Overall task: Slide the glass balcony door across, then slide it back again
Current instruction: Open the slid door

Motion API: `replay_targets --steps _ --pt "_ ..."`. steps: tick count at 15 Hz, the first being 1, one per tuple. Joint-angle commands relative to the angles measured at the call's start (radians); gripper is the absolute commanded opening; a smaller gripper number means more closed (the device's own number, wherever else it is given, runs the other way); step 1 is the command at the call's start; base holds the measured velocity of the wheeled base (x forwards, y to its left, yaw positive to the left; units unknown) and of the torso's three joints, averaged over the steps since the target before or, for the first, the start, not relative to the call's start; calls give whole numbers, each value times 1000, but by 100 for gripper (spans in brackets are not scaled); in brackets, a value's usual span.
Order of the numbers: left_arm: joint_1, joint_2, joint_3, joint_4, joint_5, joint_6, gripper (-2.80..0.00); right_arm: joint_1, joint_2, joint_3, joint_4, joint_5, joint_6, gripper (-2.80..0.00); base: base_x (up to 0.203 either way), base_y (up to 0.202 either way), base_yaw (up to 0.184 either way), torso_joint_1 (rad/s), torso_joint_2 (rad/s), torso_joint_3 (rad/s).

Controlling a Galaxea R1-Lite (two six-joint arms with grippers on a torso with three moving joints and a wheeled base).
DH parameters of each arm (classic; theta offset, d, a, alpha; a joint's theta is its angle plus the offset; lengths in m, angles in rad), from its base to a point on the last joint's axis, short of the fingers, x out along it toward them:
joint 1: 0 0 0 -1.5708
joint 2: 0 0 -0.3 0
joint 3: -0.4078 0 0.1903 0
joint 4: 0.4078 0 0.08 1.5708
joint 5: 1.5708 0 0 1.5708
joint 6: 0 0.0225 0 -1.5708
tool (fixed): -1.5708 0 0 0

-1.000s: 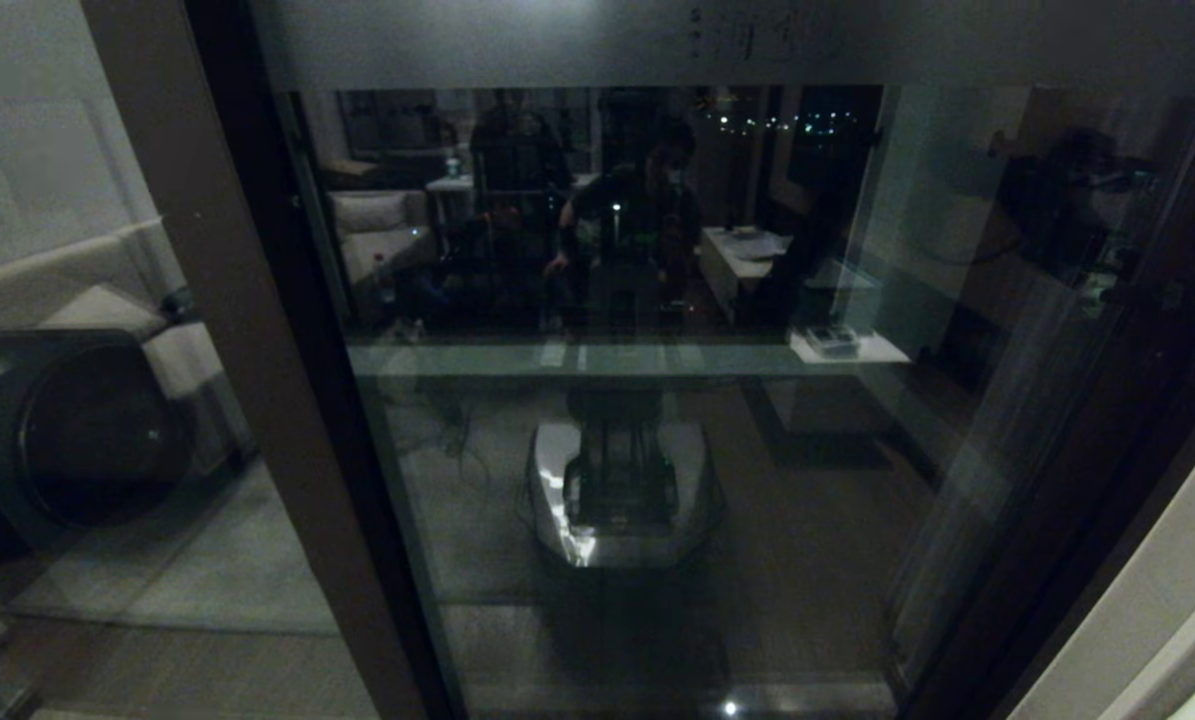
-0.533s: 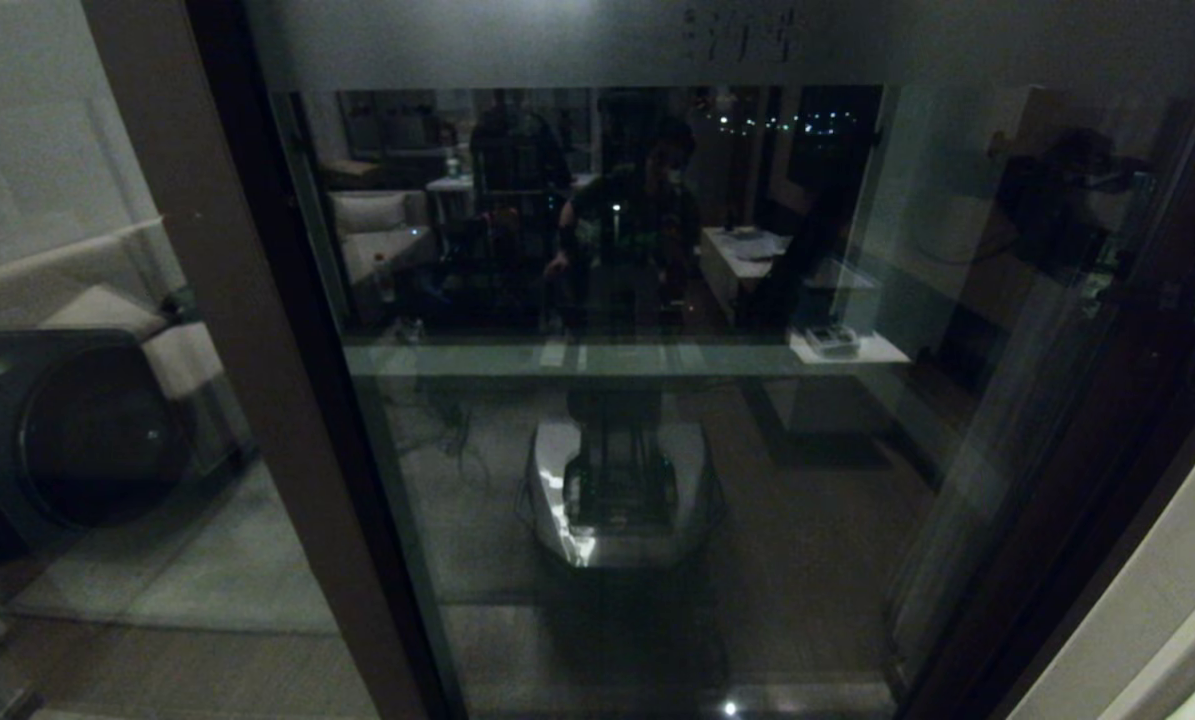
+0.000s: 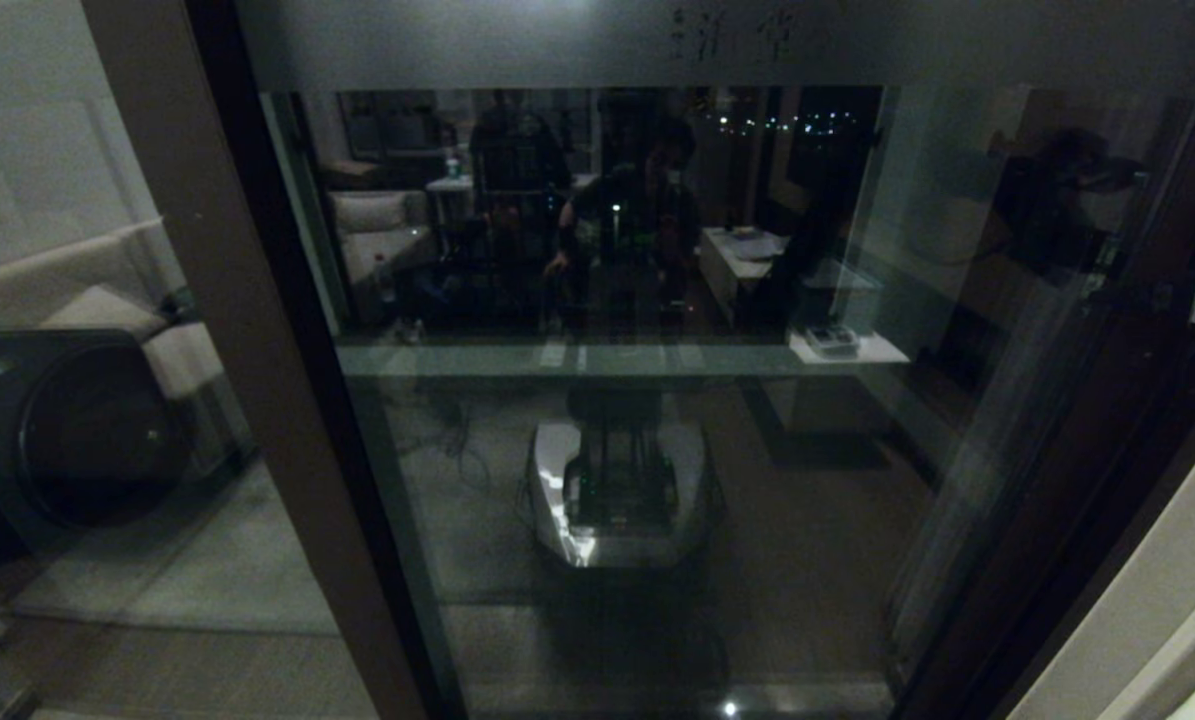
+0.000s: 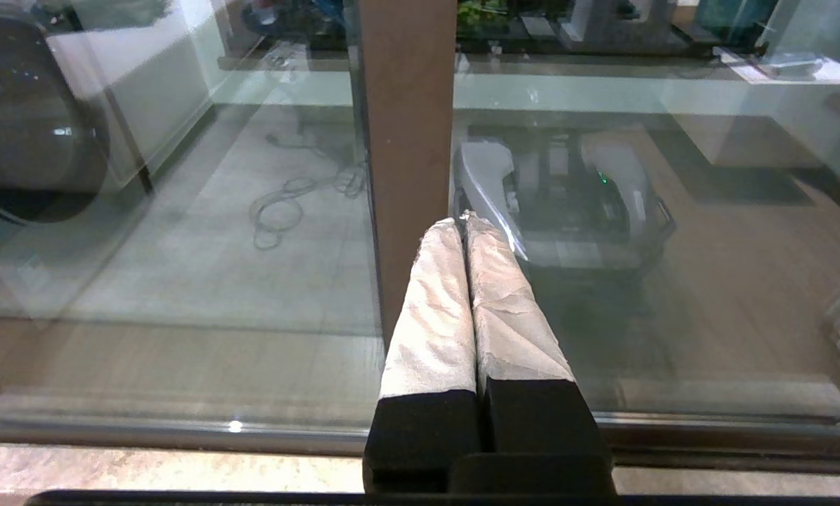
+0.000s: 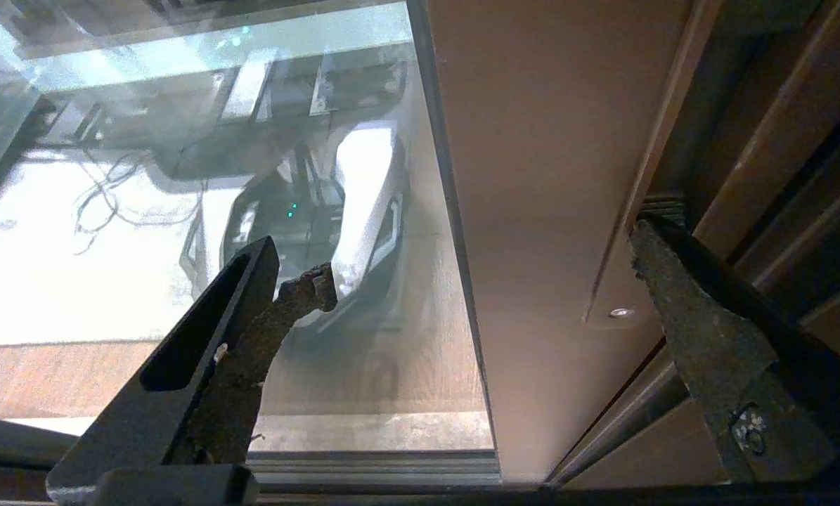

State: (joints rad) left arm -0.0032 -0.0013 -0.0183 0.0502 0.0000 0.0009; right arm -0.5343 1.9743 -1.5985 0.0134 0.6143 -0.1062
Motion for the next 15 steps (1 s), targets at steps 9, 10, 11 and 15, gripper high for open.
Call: replay_targets --steps 9,10,11,15 --pt "0 0 0 0 0 0 -280 25 -35 49 -18 4 -3 0 0 0 0 0 0 0" --pt "0 0 0 0 0 1 -280 25 -35 51 -21 4 -3 0 0 0 0 0 0 0" --pt "0 0 0 0 0 0 -280 26 -37 52 -21 4 -3 0 0 0 0 0 0 0" --pt "0 0 0 0 0 0 -280 38 -45 64 -21 4 -3 0 0 0 0 0 0 0"
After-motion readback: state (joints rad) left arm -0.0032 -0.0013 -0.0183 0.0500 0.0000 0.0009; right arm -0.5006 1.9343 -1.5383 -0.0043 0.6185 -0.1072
